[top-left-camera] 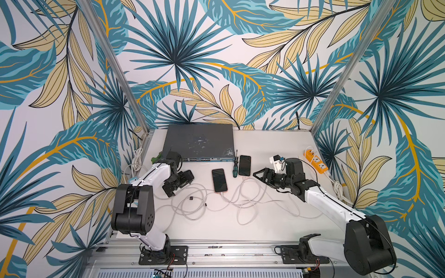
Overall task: Plug the charging cable into the phone
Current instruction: Pick up the phone at the center of the board.
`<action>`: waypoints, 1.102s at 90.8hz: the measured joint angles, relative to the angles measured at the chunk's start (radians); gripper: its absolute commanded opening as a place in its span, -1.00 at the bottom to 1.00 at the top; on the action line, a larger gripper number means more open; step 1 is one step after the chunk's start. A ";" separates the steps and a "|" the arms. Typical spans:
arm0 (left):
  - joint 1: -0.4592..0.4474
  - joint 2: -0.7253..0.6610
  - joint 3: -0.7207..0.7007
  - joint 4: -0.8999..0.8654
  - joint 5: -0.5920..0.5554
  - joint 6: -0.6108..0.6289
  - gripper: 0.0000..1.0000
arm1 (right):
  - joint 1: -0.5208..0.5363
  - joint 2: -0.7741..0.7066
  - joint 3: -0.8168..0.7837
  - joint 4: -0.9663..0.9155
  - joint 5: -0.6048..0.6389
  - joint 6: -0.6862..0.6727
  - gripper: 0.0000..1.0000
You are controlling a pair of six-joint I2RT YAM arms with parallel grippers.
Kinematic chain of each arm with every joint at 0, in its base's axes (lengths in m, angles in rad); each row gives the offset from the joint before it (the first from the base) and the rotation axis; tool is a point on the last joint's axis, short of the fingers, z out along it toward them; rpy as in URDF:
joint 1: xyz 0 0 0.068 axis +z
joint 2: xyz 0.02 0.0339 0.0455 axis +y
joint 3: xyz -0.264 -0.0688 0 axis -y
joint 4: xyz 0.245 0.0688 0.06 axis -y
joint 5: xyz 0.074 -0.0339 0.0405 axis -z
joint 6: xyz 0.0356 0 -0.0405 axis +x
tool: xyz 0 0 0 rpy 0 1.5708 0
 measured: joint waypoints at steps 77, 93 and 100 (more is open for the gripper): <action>0.063 0.127 0.085 0.119 -0.098 -0.021 0.90 | 0.001 -0.087 -0.025 -0.033 0.024 0.003 0.50; 0.066 0.116 0.077 0.139 -0.068 -0.018 0.89 | 0.001 -0.088 -0.029 -0.033 0.027 0.008 0.50; 0.066 0.076 0.031 0.161 -0.051 -0.021 0.89 | 0.001 -0.089 -0.037 -0.032 0.031 0.008 0.50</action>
